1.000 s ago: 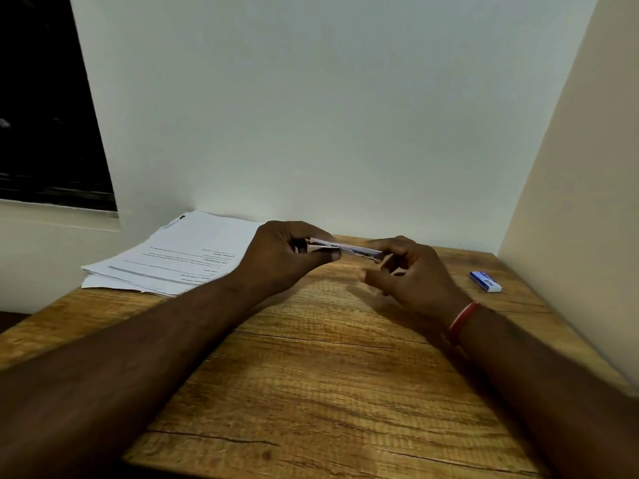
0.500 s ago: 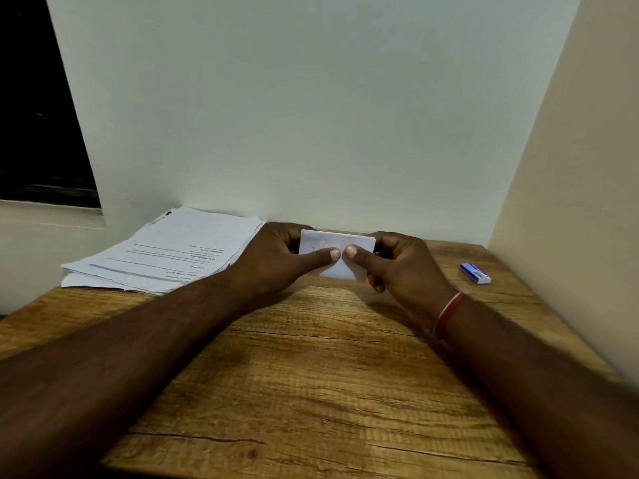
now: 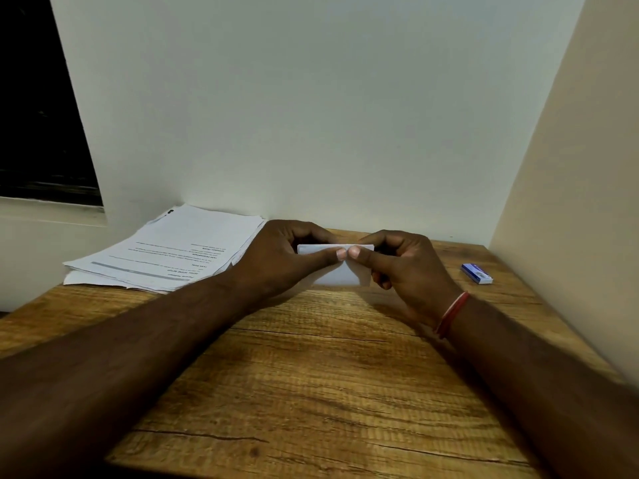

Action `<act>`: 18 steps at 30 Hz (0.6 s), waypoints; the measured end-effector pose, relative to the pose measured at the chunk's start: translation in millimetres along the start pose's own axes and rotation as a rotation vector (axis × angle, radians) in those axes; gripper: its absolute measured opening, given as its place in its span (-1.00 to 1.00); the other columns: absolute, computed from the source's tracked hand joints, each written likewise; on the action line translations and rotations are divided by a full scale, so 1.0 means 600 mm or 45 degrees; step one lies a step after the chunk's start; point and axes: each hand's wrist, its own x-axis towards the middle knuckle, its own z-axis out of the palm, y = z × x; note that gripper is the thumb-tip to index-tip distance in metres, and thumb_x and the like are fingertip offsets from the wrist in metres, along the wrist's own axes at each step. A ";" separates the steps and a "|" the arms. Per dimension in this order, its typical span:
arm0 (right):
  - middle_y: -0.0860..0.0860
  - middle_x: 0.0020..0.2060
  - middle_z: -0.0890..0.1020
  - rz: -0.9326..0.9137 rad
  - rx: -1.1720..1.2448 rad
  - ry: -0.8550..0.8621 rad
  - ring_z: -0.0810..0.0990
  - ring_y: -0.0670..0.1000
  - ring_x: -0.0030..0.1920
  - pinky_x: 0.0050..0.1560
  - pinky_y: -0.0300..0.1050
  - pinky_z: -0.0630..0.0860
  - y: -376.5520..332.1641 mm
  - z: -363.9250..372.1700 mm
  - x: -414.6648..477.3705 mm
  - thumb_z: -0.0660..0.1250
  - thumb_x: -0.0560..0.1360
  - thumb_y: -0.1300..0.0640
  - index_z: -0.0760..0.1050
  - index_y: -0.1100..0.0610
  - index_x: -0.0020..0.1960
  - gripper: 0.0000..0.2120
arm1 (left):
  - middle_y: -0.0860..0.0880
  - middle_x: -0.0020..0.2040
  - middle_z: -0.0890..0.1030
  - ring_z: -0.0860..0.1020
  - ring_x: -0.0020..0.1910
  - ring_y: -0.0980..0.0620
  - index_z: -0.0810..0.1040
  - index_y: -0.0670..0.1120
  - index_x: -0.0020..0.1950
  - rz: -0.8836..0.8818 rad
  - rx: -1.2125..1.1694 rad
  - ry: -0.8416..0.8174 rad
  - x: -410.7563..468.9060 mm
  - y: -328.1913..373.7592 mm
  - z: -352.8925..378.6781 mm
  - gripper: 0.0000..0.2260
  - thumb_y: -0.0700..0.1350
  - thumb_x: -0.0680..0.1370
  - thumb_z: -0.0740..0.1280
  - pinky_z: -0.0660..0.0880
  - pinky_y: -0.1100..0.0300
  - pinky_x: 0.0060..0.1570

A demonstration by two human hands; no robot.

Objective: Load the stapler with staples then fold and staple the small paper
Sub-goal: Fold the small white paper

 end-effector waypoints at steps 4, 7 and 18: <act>0.09 -0.25 0.72 -0.025 -0.046 -0.011 0.52 -0.07 -0.35 -0.36 -0.23 0.46 0.000 0.003 -0.002 0.57 0.57 0.10 0.80 0.18 0.04 -0.85 | 0.15 -0.04 0.84 0.78 0.04 0.19 0.86 0.06 0.04 0.066 0.109 0.013 0.003 0.003 0.001 -0.91 0.01 0.57 0.64 0.58 0.40 0.02; 0.11 -0.20 0.74 -0.057 -0.077 0.039 0.55 -0.04 -0.30 -0.31 -0.22 0.50 0.002 0.003 -0.002 0.57 0.57 0.07 0.81 0.13 0.04 -0.86 | 0.19 -0.07 0.82 0.77 0.04 0.25 0.85 0.09 0.00 0.103 0.214 0.049 0.007 0.002 -0.002 -0.94 0.04 0.58 0.63 0.52 0.48 0.05; 0.16 -0.22 0.76 -0.071 -0.135 0.017 0.64 0.02 -0.29 -0.28 -0.12 0.63 -0.003 0.003 -0.002 0.56 0.58 0.14 0.81 0.17 0.02 -0.89 | 0.17 -0.09 0.82 0.77 -0.02 0.20 0.86 0.08 0.01 0.107 0.281 0.027 0.006 0.005 -0.002 -0.87 0.10 0.56 0.65 0.62 0.29 -0.02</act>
